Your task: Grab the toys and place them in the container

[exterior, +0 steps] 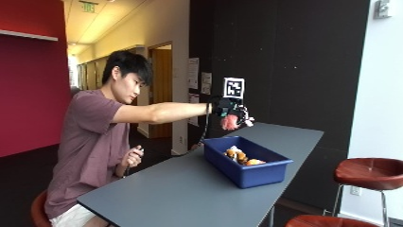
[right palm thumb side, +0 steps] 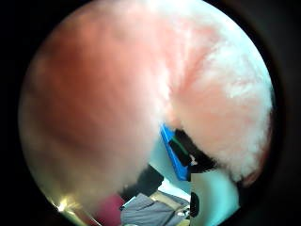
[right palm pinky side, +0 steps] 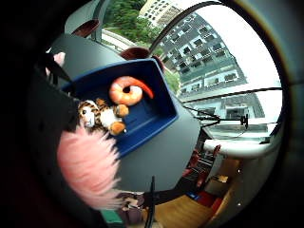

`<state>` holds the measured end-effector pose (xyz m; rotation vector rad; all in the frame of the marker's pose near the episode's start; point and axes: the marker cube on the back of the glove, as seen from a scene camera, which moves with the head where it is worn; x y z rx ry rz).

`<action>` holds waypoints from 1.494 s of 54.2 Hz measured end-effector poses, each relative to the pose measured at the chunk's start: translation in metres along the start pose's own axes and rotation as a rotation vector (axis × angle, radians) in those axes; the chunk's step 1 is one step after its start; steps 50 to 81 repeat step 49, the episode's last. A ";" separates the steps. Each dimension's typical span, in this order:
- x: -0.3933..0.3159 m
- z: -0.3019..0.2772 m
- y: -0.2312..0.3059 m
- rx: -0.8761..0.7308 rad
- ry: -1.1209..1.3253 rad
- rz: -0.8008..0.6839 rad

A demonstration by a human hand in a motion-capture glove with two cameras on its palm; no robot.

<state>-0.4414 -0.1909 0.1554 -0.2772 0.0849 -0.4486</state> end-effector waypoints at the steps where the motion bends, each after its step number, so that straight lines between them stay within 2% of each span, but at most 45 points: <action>1: 0.001 0.001 0.000 -0.016 -0.001 -0.008; 3: 0.001 0.005 0.001 -0.070 -0.024 -0.001; 7: -0.005 0.014 -0.001 -0.222 -0.048 0.109; 10: -0.008 0.016 0.001 -0.284 -0.118 0.080; 17: 0.000 0.016 0.006 -0.244 -0.120 0.016; 22: 0.015 0.017 0.009 -0.234 -0.040 0.117; 26: 0.011 0.012 0.016 -0.210 -0.106 -0.004; 34: 0.015 0.007 0.025 -0.154 -0.140 -0.003; 36: 0.017 0.008 0.026 -0.142 -0.118 0.039; 40: 0.024 0.013 0.026 -0.126 -0.006 0.216; 43: 0.022 0.013 0.031 -0.110 -0.048 0.167; 49: 0.027 0.015 0.047 -0.099 -0.087 -0.051; 81: 0.027 0.015 0.047 -0.099 -0.087 -0.051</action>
